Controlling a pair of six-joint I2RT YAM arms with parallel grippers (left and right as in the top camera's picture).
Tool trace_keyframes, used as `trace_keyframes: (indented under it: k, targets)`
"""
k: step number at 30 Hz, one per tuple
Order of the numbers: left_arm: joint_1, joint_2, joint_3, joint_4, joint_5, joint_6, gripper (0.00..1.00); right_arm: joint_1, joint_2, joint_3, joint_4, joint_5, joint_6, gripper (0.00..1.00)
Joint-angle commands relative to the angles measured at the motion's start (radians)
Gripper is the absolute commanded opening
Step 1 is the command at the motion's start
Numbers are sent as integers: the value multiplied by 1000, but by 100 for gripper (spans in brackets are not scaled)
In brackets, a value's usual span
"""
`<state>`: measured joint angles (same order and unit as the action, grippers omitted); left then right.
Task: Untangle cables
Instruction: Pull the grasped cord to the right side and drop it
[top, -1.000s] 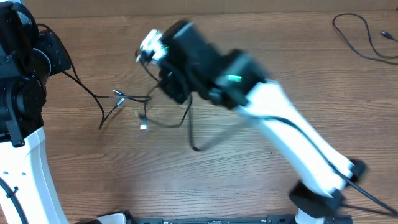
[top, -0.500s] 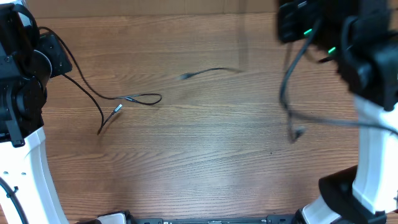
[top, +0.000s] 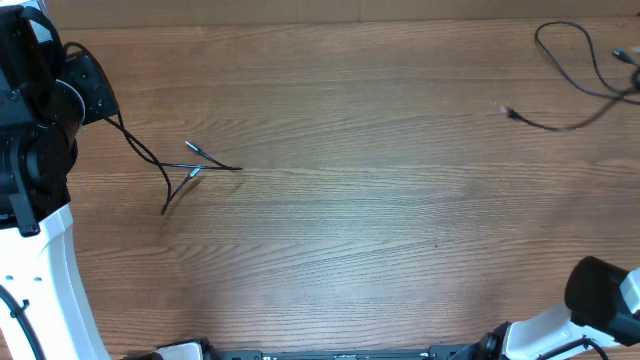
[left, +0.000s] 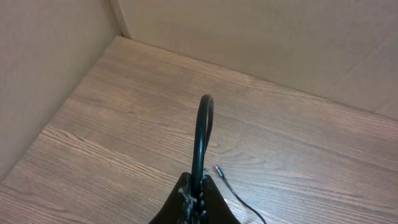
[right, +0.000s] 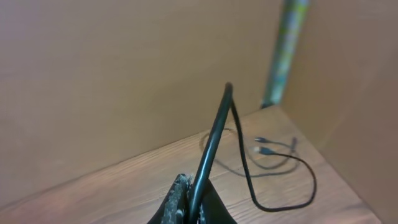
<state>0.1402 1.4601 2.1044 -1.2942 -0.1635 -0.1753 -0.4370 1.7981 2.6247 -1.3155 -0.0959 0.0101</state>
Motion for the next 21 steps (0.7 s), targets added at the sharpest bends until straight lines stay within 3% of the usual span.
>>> trace_keyframes:
  k: [1,11,21]
  targets:
    - [6,-9,6,0,8,23,4,-94,33,-54,40,-26,13,4]
    - [5,-13,6,-33,8,23,4,-235,152,-272,230,-26,13,4]
    - [3,-84,6,-58,130,22,4,-380,220,-289,349,-101,28,4]
